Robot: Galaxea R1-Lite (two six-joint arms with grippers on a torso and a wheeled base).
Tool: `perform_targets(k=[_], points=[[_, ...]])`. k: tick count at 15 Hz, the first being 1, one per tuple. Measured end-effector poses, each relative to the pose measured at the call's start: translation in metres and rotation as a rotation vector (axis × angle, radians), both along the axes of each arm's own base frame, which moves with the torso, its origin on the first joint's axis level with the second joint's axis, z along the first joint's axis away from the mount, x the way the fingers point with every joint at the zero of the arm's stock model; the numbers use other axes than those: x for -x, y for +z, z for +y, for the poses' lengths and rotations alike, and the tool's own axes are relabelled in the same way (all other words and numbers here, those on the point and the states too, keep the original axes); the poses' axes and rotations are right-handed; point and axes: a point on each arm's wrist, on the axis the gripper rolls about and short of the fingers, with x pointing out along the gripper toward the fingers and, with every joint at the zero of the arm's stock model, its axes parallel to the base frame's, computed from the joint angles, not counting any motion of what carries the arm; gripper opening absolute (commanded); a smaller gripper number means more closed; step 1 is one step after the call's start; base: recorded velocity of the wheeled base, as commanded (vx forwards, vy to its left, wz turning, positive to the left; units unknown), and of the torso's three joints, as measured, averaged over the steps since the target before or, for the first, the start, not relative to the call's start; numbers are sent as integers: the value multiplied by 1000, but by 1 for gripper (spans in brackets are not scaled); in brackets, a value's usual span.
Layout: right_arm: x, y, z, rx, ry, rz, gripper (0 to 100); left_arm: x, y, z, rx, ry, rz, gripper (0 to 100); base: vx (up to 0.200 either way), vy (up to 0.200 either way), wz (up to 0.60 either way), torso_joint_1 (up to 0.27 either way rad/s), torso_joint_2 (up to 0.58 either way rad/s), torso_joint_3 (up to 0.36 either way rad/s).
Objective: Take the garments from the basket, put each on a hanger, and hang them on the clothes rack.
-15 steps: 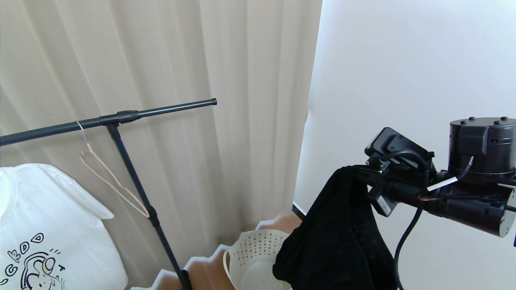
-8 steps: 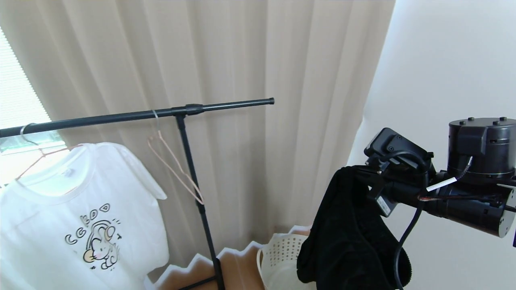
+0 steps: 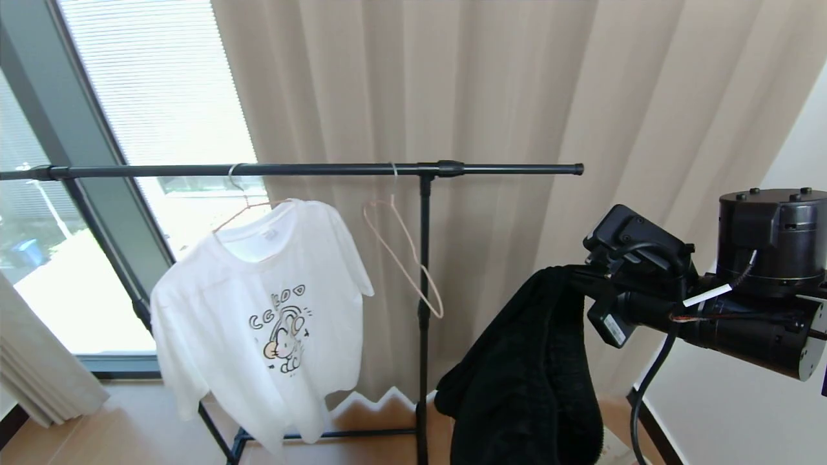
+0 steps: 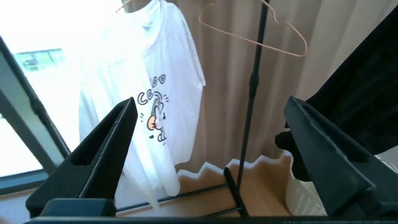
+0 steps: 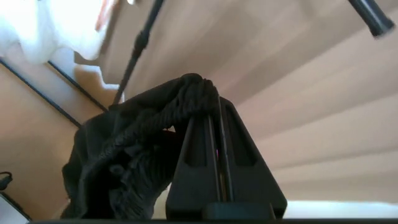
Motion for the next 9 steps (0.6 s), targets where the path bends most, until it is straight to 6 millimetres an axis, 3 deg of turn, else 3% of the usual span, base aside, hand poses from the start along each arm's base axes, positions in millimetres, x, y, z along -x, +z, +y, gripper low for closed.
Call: perform_targets(k=[9], points=[[1, 0, -1, -1, -1, 1, 0, 0, 0, 0, 3, 6, -3, 100, 0, 0, 0, 0, 0, 0]])
